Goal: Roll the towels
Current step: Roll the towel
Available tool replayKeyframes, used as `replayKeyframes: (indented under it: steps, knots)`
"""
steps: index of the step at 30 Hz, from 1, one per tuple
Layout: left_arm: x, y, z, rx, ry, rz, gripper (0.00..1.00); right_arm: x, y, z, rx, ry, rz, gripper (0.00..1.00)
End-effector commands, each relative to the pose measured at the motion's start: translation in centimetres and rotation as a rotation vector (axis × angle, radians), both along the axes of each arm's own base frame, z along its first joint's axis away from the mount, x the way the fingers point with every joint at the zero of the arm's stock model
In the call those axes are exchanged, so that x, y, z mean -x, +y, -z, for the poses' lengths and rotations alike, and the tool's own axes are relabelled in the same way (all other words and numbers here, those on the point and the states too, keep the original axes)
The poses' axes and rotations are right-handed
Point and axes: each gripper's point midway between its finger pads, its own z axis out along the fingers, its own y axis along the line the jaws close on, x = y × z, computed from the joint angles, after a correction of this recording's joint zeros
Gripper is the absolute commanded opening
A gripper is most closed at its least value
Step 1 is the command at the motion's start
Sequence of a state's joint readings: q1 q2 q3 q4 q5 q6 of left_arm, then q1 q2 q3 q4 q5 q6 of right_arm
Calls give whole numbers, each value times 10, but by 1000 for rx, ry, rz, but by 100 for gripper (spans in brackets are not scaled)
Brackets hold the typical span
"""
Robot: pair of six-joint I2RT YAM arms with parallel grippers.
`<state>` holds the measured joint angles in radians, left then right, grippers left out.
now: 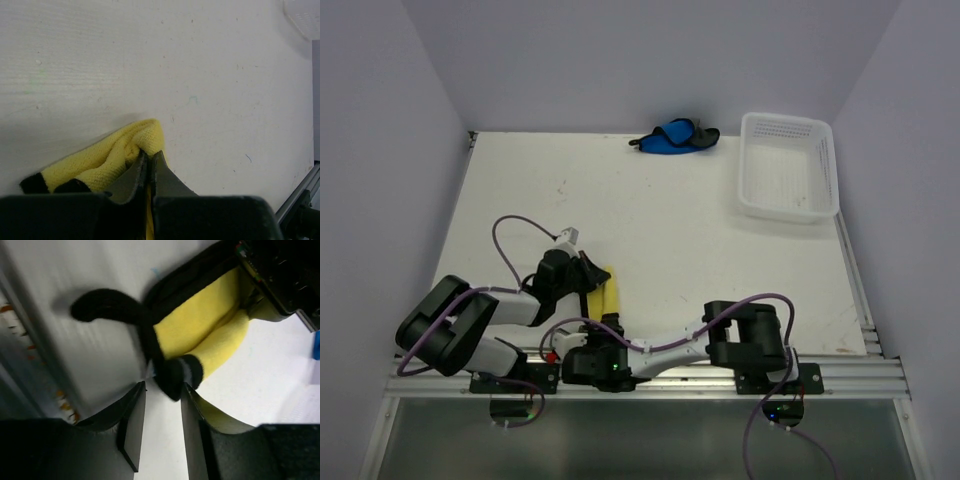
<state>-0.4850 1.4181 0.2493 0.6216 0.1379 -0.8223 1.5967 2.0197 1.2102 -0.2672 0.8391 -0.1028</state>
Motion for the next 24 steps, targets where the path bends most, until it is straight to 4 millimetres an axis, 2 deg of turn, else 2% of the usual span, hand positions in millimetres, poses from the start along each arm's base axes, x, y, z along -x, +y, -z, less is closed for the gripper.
replayKeyframes:
  steps: [1, 2, 3, 4, 5, 7, 10, 13, 14, 16, 17, 18, 20, 21, 24]
  knots:
    - [5, 49, 44, -165, 81, -176, 0, 43, 20, -10, -173, 210, -66, 39]
    - [7, 50, 48, -168, 92, -174, 0, 48, 22, -9, -231, 271, -34, 40]
    - [7, 50, 49, -168, 94, -175, 0, 45, 16, -7, -246, 291, -9, 41]
    - [9, 50, 51, -167, 101, -177, 0, 46, 15, -17, -309, 320, 16, 41]
    - [9, 50, 50, -163, 96, -178, 0, 45, 10, -14, -331, 340, 29, 41]
    - [10, 51, 52, -164, 103, -180, 0, 44, 8, -27, -414, 364, 68, 42]
    - [11, 51, 52, -164, 103, -180, 0, 39, -3, -32, -484, 386, 115, 41]
    - [12, 51, 52, -162, 100, -174, 0, 31, -14, -47, -579, 412, 157, 38]
    - [12, 51, 52, -163, 100, -176, 0, 24, -22, -55, -616, 417, 176, 36]
    - [14, 51, 53, -161, 103, -174, 0, 17, -27, -66, -694, 464, 211, 32]
    - [14, 52, 53, -162, 102, -175, 0, 2, -37, -78, -755, 473, 246, 29]
    - [13, 52, 52, -164, 100, -179, 0, 1, -36, -84, -809, 517, 250, 26]
    - [13, 53, 53, -164, 101, -181, 0, -18, -53, -89, -865, 518, 307, 25]
    - [13, 52, 53, -164, 103, -180, 0, -22, -57, -99, -899, 517, 309, 25]
    - [14, 54, 56, -172, 113, -184, 0, -44, -70, -105, -958, 512, 378, 25]
